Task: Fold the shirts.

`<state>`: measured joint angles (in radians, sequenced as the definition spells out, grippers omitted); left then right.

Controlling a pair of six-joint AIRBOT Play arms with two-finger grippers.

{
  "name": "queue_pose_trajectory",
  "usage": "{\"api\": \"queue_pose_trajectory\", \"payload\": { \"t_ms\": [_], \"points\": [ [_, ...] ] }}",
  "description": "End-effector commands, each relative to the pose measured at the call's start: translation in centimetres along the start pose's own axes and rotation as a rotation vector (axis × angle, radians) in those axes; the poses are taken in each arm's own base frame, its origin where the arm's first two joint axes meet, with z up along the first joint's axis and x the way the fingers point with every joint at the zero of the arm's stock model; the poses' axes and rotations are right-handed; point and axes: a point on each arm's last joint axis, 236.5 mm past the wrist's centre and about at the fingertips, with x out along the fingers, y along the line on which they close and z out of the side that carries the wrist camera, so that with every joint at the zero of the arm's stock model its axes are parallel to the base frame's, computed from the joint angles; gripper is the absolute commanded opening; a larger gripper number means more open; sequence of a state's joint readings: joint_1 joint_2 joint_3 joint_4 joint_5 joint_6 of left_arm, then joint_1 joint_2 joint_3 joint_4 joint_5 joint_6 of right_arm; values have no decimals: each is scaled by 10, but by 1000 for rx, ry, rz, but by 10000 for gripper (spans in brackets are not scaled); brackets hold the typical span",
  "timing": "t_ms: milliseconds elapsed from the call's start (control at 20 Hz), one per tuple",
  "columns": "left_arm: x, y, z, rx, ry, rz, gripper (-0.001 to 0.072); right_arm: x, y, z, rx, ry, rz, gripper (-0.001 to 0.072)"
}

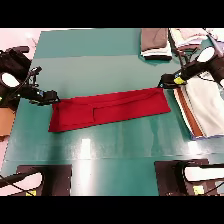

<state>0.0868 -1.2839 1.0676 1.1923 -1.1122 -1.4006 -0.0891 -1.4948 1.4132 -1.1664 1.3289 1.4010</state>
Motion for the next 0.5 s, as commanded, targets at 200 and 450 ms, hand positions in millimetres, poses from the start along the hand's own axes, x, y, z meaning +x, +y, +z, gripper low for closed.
{"api": "queue_pose_trajectory", "payload": {
  "t_ms": [200,450],
  "points": [
    [-3,-50,1,-21,21,-174,22,4,-73,-38,186,61,64,534],
    [15,-123,-1,114,-23,-213,22,36,-94,-59,276,73,156,532]
  ]
}}
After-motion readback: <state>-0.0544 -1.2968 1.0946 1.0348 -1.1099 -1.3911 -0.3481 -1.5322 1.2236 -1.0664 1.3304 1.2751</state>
